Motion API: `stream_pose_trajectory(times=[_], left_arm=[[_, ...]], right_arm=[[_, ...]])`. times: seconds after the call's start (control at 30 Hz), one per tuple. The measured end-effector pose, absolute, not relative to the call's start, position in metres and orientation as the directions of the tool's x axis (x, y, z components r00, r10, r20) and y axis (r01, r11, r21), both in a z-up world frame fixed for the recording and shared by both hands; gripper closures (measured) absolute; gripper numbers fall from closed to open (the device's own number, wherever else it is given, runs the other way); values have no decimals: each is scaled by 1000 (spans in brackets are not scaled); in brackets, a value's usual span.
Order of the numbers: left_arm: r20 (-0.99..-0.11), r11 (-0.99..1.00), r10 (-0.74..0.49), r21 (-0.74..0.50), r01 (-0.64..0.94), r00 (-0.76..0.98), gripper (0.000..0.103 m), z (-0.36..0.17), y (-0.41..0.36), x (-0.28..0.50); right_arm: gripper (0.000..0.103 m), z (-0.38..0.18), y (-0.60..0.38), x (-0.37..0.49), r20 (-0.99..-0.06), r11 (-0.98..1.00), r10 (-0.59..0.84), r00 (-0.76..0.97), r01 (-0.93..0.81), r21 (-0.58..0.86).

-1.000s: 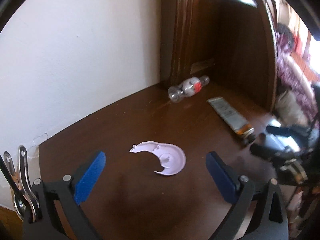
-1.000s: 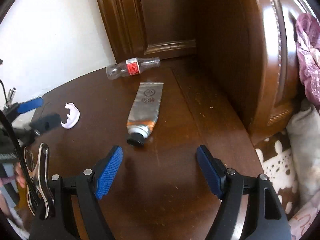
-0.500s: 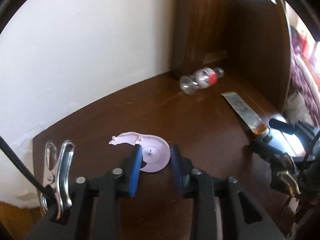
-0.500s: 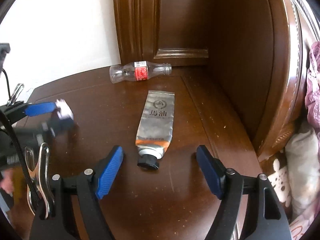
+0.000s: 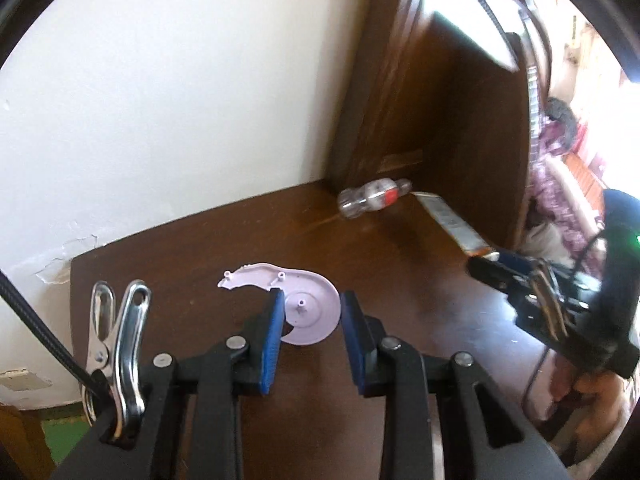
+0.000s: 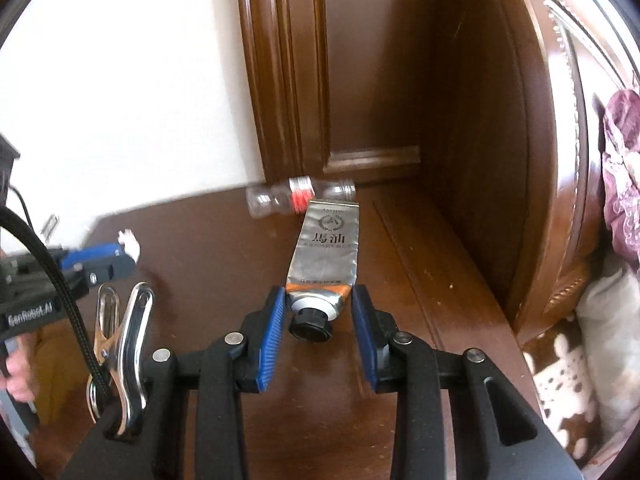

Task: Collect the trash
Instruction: 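Lift the pink ring with the left gripper while the right gripper lifts the silver tube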

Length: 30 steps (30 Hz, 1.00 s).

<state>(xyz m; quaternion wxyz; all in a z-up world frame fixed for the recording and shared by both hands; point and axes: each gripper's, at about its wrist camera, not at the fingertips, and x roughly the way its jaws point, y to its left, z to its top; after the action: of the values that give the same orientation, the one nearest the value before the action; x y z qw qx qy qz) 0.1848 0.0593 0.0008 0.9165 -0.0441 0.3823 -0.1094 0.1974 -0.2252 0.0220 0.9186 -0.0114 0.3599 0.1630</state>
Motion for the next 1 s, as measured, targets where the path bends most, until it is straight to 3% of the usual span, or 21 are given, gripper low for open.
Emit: stream_pose_trajectory(times=[0.13,0.43,0.7,1.0], left_arm=[[-615,970,-244,-145,197,750,73,19,52,152],[-539,969,-246,-114,220,805,73,30,37,124],[-512,984,-161,-13,180,844,73,24,21,114],[-518,985,-167,-45,168,839,73,19,4,118]], right_arm=[[69,30,-244,180,-551,892,453,701,-354,283],[69,43,-253,150,-434,852,521,735,-415,320],[69,46,-251,138,-421,864,503,755,-418,281],[69,49,-255,133,-425,857,516,744,-443,264]])
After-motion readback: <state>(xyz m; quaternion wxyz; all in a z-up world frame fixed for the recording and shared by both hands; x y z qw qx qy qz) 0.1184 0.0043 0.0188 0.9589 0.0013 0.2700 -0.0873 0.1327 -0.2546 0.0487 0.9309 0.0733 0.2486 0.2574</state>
